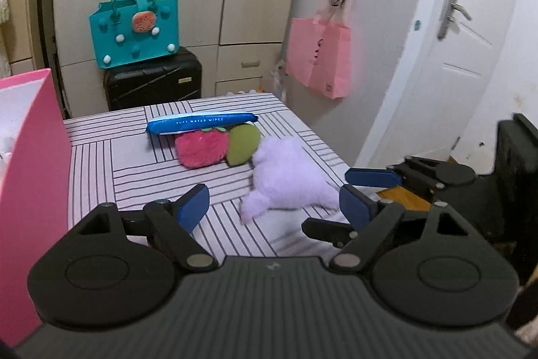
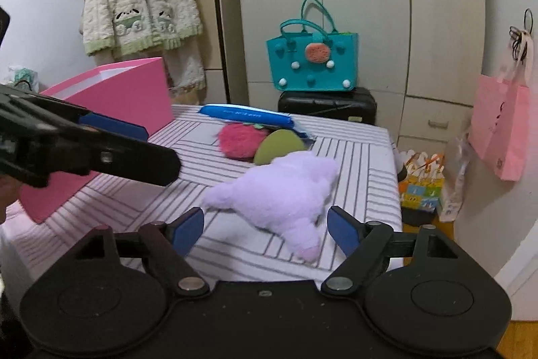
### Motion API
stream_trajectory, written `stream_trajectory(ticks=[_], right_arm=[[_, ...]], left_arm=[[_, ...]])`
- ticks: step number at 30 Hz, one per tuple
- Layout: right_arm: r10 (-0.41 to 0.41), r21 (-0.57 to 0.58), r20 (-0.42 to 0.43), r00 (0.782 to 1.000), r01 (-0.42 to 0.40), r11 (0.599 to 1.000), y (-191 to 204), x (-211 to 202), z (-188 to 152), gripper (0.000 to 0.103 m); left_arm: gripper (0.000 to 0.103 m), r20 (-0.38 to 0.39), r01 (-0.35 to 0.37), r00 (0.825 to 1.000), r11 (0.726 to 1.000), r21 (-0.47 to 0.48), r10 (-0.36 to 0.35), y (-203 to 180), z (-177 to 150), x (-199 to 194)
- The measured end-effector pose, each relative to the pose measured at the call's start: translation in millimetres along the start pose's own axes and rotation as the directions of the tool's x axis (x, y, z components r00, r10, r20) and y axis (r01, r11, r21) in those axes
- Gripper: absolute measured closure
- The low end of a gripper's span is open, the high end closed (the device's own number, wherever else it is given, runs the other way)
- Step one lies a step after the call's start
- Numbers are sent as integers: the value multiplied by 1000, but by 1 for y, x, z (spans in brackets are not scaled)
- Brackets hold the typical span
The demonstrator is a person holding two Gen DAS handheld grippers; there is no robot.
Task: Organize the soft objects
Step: 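Close both tools together on the lilac plush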
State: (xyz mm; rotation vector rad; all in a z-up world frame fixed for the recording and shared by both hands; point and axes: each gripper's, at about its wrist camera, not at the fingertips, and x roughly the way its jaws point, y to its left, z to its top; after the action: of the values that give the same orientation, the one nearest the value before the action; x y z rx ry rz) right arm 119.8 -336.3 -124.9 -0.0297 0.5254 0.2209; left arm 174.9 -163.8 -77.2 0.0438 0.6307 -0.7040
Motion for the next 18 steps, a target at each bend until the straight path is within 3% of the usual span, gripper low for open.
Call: stream_trajectory(ticks=[7, 10, 18], right_arm=[[-26, -50, -43, 999, 24, 998, -4, 22, 0, 16], [-30, -63, -59, 998, 26, 998, -6, 27, 2, 16], [15, 24, -93, 996, -12, 1000, -13, 36, 1, 20]], left_arm=[[19, -35, 43, 998, 994, -100, -47, 5, -2, 39], [20, -37, 35, 999, 995, -95, -38, 3, -6, 50], [23, -30, 49, 998, 991, -122, -54, 4, -9, 67]])
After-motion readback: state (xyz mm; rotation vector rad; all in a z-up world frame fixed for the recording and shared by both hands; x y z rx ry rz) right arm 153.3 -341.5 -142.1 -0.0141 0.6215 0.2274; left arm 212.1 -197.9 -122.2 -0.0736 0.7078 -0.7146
